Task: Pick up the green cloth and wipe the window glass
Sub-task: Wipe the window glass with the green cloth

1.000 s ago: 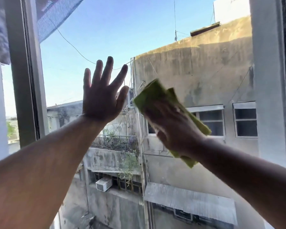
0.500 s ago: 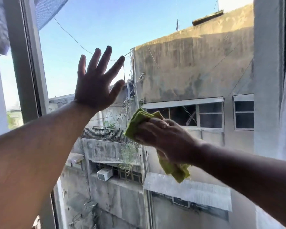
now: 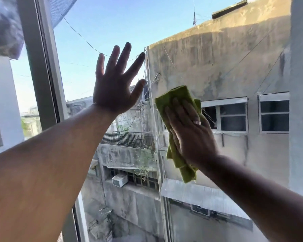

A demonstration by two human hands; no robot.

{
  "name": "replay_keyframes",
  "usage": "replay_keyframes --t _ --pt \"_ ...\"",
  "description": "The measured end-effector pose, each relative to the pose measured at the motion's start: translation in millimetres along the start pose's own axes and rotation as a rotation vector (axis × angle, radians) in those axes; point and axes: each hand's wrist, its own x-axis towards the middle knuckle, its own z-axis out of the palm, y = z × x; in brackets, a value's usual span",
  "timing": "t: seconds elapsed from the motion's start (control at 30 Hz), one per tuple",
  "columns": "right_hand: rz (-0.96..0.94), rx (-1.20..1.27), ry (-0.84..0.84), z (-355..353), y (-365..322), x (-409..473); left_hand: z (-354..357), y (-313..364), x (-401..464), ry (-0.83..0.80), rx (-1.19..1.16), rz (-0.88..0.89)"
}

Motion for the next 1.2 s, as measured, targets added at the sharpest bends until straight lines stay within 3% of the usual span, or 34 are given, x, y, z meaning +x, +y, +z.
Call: replay_keyframes --t 0.03,0.07,0.17,0.2,0.27,0.4,0.43,0.47,0.53,0.6,0.63,0.67,0.77,0.83,0.87,0.9,0.97,1.03,1.07,1.13,1.2 --pt "0.038 -0.001 0.003 1.5 -13.2 -5.1 0.4 0.5 0.3 0.005 -0.003 0.004" --pt "-0.042 0.004 -0.033 6.3 -30.7 -16.9 0.4 0.2 0.6 0.007 -0.006 0.008" --pt "-0.615 -0.057 -0.196 11.0 -57.4 -55.9 -0.2 -1.0 1.3 -0.009 -0.024 0.01" --pt "-0.703 -0.082 -0.204 8.7 -45.6 -52.5 -0.3 -1.0 0.7 -0.011 -0.027 0.011" --pt "-0.602 -0.122 -0.115 6.0 -14.0 -28.3 0.5 -1.0 0.1 -0.004 -0.019 0.012" --pt "0.168 -0.107 0.105 -8.6 23.8 12.8 -0.2 0.0 0.9 -0.016 -0.024 0.004" --pt "0.268 -0.098 0.108 -5.9 11.4 12.7 -0.4 -0.3 1.6 -0.019 -0.029 0.004" --pt "0.252 -0.105 0.075 -1.0 -4.8 7.2 -0.9 -0.8 1.4 -0.019 -0.03 0.005" --pt "-0.128 -0.115 -0.04 8.3 -22.3 -17.2 -1.5 -2.2 0.6 -0.009 -0.026 0.016" --pt "-0.522 -0.184 -0.152 0.6 10.4 -32.6 -1.3 -2.0 0.5 -0.007 -0.027 0.022" --pt "-0.574 -0.224 -0.145 -6.3 39.4 -32.6 -1.4 -1.8 0.7 -0.011 -0.029 0.019" --pt "-0.506 -0.25 -0.121 -12.8 69.5 -29.3 -1.7 -1.5 0.9 -0.016 -0.031 0.017" --pt "0.016 -0.208 0.023 -36.0 127.6 -2.6 -1.6 -0.4 0.5 -0.013 -0.021 0.005" --pt "0.293 -0.177 0.118 -31.2 102.1 18.2 -1.3 1.8 1.0 -0.021 -0.021 0.011" --pt "0.336 -0.156 0.138 -23.8 77.4 22.7 -1.3 1.1 0.8 -0.022 -0.019 0.015" --pt "0.277 -0.135 0.113 -16.6 52.2 20.9 -1.3 0.3 0.3 -0.018 -0.015 0.017" --pt "-0.139 -0.127 -0.034 -5.6 22.3 -6.4 -1.8 -2.3 -0.5 -0.013 -0.01 0.019" --pt "-0.584 -0.205 -0.162 -13.8 51.5 -40.4 -1.2 0.2 0.7 -0.022 -0.02 0.023" --pt "-0.679 -0.242 -0.179 -22.7 84.3 -47.7 -1.0 2.0 1.3 -0.022 -0.017 0.016" --pt "-0.558 -0.285 -0.166 -41.0 149.3 -38.0 -0.7 3.5 1.4 -0.023 -0.003 -0.002" --pt "-0.233 -0.297 -0.117 -60.4 194.4 -8.5 -1.1 4.6 0.3 -0.027 -0.001 -0.008"
